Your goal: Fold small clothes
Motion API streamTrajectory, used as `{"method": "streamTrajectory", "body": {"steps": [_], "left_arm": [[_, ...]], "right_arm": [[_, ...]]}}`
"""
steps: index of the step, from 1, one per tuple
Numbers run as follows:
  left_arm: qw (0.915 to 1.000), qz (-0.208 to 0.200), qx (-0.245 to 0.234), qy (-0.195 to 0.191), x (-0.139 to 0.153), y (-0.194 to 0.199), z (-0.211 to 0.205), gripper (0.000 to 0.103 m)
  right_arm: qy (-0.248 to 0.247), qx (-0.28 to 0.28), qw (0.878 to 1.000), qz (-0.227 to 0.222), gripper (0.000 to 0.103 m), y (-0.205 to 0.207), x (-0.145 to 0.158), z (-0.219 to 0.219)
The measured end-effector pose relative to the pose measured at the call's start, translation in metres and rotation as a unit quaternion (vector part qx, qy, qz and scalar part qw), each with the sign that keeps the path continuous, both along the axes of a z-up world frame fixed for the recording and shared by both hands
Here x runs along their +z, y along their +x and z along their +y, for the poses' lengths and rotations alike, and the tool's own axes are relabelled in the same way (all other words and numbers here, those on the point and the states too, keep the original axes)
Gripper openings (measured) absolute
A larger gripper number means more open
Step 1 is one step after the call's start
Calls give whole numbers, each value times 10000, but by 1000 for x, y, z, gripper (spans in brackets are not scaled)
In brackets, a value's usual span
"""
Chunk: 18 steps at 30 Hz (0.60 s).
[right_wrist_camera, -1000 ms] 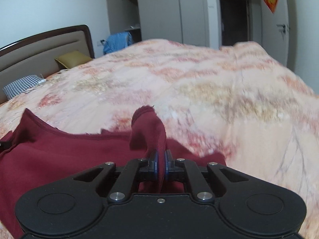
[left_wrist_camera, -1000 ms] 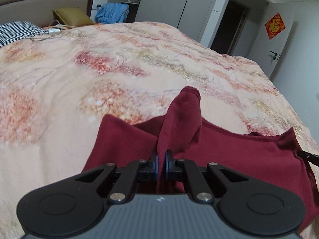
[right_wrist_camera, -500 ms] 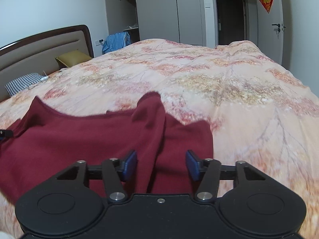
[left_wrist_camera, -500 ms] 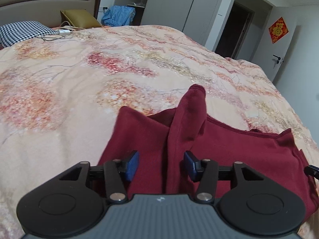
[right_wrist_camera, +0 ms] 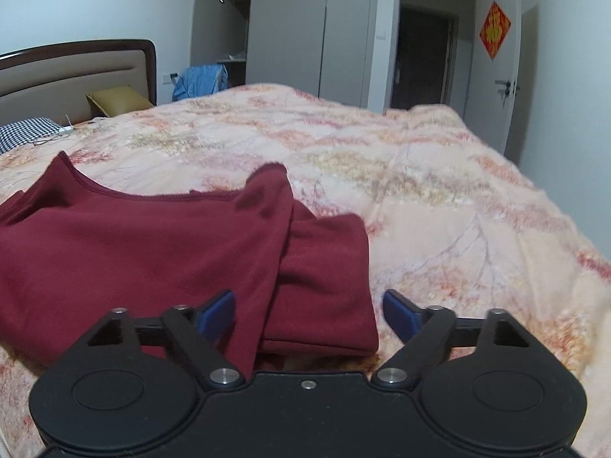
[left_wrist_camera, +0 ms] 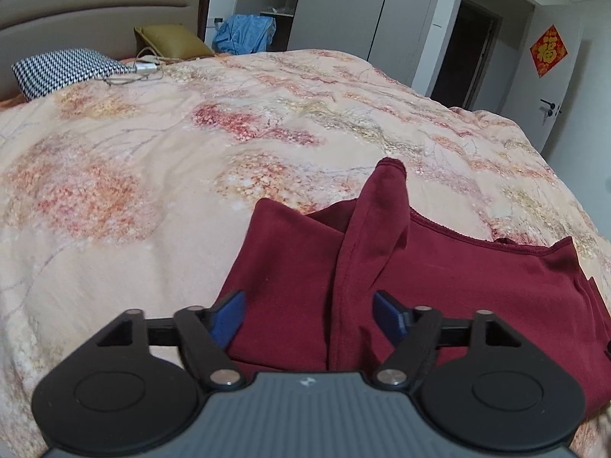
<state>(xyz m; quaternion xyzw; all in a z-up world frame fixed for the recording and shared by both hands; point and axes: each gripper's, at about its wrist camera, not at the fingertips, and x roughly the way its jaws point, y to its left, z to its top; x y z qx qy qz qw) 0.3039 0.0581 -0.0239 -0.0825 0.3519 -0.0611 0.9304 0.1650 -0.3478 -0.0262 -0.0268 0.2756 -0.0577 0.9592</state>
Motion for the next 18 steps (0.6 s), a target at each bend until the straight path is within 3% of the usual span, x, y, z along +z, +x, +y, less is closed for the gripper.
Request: {"method": "streamTrajectory", "body": {"steps": [2,7,13,18], "left_arm": [[10000,-55,36,67,4,-5,-2,90],[9998,-50,117,137,10,-10,-5,97],[9995,18,226,201,9,-17,-1,102],[9990,210,317,-218,1,-36,9,103]], "right_arm": [[-133,4,9999,-29,97,-6,0,5],[-373,-114,9990,204,100,-14,-11,10],[-182,-392,9986,300,102,-27,-19,8],[-200,-379,9985,341,102,-33,-17,10]]}}
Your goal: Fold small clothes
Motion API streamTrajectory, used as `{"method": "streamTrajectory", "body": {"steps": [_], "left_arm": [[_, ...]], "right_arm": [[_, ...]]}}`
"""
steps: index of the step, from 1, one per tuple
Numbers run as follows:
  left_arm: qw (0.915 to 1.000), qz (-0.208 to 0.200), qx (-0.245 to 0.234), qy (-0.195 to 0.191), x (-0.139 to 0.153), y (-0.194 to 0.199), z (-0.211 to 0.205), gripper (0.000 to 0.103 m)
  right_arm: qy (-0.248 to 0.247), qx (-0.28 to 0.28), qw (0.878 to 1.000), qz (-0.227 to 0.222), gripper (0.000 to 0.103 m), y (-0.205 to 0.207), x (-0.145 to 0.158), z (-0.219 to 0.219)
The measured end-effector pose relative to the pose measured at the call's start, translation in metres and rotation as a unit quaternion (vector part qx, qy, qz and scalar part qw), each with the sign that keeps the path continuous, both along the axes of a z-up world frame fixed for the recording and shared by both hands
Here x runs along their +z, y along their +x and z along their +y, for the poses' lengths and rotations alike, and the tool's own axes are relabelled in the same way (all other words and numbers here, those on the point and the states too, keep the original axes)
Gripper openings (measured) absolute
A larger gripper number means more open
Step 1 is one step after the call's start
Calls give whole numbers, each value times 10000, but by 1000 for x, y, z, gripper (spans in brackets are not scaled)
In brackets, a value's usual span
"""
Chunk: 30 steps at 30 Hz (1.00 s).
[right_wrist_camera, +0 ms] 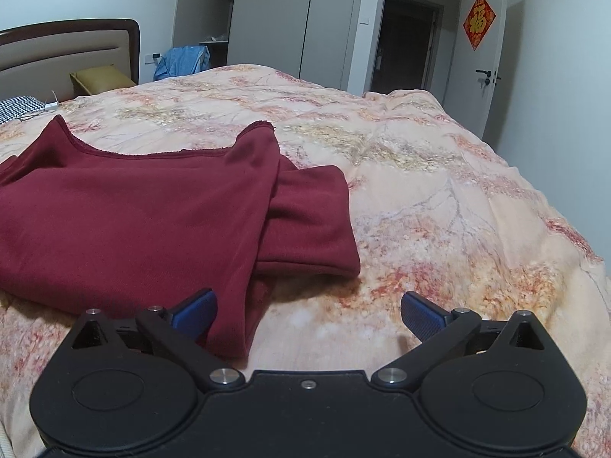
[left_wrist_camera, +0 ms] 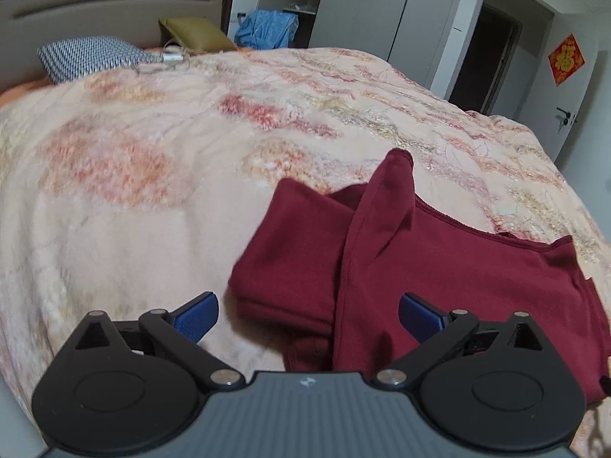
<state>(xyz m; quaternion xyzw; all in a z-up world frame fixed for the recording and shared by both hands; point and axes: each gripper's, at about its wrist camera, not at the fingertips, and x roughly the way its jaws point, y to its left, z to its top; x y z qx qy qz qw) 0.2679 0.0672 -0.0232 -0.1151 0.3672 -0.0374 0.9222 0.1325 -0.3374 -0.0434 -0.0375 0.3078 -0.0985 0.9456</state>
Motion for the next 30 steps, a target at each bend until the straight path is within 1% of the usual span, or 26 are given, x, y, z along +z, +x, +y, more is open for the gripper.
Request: {"method": "streamTrajectory", "body": {"steps": [2,5,9,11,13,14,16,19,23,25,28,30], "left_arm": [[9999,49,-10,-159,-3,-7,4,103],[9998,-96,-36,-155,2,-10,3,103],[9991,-316,-271,23,16,8,-12,103],[9982,-411,-392,207,21,24,-25,103],[9974,-423,-465,343,21,44,-37,103],[9976,-409,-439,359,20,54,-42,103],[9985,-381,-297,268,17,74,-46,103],[9993,-322,-53,165,8,100,-45,103],[9984,-159,353,411,-5,126,-36,103],[9975,-10,531,470,-13,133,-26,103],[9976,111,651,208,-21,132,-11,103],[9971,88,734,166,-22,127,-5,103]], "right_arm": [[17,-25,10000,-14,102,-2,2,0],[-18,-21,10000,-61,102,-6,6,4],[-70,47,9999,-136,102,-9,10,11],[-58,55,9998,-181,102,-10,11,14],[-20,33,9997,-236,102,-12,12,17],[6,20,9997,-249,102,-12,13,18],[42,4,9997,-236,102,-14,15,19],[-51,65,9998,-198,102,-17,17,19],[-200,-29,9997,-127,102,-22,17,14],[-158,-113,9998,-104,102,-22,16,9],[-93,-196,9997,-94,102,-21,14,6],[-51,-204,9997,-102,102,-19,13,7]]}}
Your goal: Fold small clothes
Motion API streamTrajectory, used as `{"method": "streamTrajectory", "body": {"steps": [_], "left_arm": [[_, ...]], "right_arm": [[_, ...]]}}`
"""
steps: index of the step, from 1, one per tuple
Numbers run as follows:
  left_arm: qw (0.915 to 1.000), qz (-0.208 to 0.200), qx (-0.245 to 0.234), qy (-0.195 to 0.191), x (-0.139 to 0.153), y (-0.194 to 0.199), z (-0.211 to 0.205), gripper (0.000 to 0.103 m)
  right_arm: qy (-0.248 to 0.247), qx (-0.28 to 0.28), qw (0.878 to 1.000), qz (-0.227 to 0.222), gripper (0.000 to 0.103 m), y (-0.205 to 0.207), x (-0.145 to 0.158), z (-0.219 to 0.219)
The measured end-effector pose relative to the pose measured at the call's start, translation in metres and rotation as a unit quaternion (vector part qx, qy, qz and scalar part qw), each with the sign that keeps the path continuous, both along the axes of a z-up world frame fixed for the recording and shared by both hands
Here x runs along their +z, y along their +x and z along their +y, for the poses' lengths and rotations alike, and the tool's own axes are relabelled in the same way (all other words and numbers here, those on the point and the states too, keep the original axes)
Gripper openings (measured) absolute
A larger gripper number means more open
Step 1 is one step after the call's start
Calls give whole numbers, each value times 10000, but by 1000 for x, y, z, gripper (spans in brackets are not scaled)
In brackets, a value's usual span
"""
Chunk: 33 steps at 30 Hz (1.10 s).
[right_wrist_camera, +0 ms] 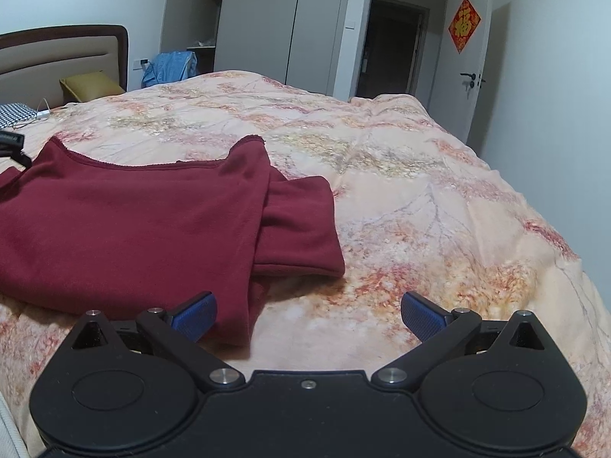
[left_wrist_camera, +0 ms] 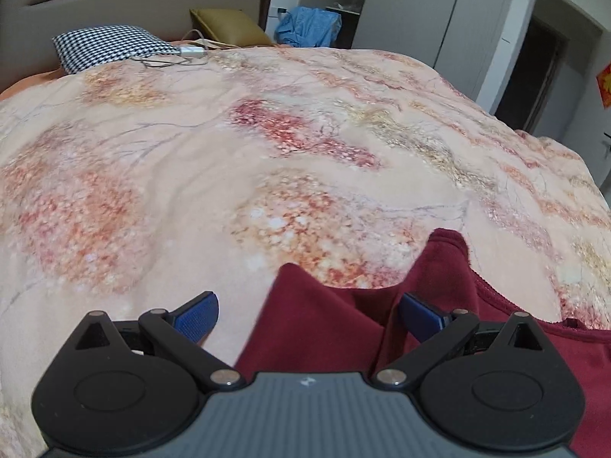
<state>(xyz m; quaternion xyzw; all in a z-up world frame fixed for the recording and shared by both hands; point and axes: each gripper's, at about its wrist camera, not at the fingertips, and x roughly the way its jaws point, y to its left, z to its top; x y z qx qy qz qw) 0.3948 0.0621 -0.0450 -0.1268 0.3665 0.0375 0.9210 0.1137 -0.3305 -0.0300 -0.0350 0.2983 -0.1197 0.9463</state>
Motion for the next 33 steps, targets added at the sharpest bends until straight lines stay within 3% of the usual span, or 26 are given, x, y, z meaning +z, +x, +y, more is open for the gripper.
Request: {"method": "streamTrajectory", "body": {"steps": [19,26,33], "left_arm": [[9992,-13,-233,-334,32,-104,8,103],[9980,128,-281,-555,18,-151,7,103],[9966,399,-131,-714,1,-158,14,103]], "right_arm": [[322,623,9972,-253,102,18,3,63],[-314,1284,9909,-245,102,22,-2,103],[-661,1740,9819,-352,102,57,0,124]]}}
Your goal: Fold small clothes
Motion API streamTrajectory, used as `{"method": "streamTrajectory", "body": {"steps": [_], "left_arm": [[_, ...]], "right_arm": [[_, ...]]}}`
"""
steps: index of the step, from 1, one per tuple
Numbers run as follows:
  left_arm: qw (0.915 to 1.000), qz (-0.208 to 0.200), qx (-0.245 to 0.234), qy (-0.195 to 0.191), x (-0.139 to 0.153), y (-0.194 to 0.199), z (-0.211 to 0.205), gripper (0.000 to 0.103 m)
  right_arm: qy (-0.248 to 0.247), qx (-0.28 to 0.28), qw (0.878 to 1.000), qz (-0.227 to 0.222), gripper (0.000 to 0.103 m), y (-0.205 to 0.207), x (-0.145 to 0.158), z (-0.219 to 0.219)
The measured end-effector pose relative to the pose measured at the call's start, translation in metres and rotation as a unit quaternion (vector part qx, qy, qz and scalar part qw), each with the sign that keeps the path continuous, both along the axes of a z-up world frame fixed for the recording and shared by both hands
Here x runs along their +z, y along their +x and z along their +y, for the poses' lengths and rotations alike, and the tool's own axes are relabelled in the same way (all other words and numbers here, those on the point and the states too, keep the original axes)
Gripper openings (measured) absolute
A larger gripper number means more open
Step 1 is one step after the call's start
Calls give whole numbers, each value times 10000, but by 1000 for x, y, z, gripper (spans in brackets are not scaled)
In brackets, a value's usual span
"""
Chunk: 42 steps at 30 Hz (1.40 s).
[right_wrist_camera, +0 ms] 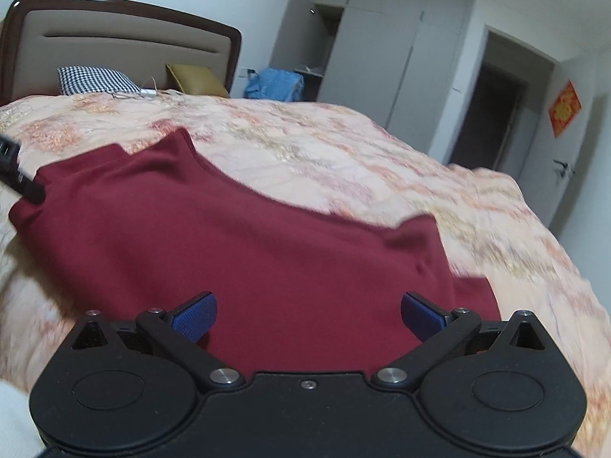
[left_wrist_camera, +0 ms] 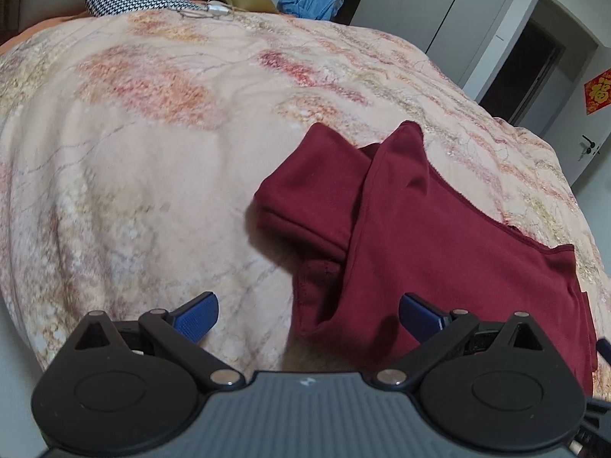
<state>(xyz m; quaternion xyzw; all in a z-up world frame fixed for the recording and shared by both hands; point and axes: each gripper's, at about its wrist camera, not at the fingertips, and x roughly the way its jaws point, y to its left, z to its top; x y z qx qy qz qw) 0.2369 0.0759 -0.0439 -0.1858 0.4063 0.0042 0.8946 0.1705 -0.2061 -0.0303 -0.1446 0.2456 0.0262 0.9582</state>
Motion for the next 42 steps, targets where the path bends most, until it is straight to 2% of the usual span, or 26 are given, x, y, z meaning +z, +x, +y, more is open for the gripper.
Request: {"method": "streamTrajectory", "body": {"steps": [6,11,14,19,23,26,30,31,33,34,35,42], "left_arm": [[9998,122,94,-113,-7,5,4,103],[9996,188,125,-156,-12,10,5,103],[9996,181,134,-168,-15,11,5,103],[9995,-43,19,-309,-16,9,3,103],[9974,-313,-284,-578,-16,11,-3,103],[9966,-482,-323,-589,-18,21,-3,103],[9964,-586,-344,-506,-20,38,-2,103],[9962,-604,-338,-526,-19,41,-2,101],[9951,-693,-365,-600,-16,44,-2,90],[9951,-692,-370,-603,-15,46,-4,81],[9957,-664,-333,-556,-15,48,-5,77],[9973,-639,-89,-347,-16,51,-12,56]], "right_arm": [[-232,296,9991,-173,102,40,-4,24],[-369,438,9983,-58,102,60,-17,39],[-408,404,9983,-27,102,59,-28,42],[-290,231,9989,-284,102,43,-40,39],[-568,177,9964,-599,102,28,-48,47],[-792,150,9943,-704,102,25,-52,53],[-760,141,9946,-697,102,25,-52,50],[-739,140,9947,-694,102,25,-52,49],[-722,139,9949,-696,102,25,-53,49],[-724,138,9948,-698,102,26,-53,49],[-734,137,9948,-698,102,26,-53,49],[-746,135,9946,-710,102,26,-54,49]]}}
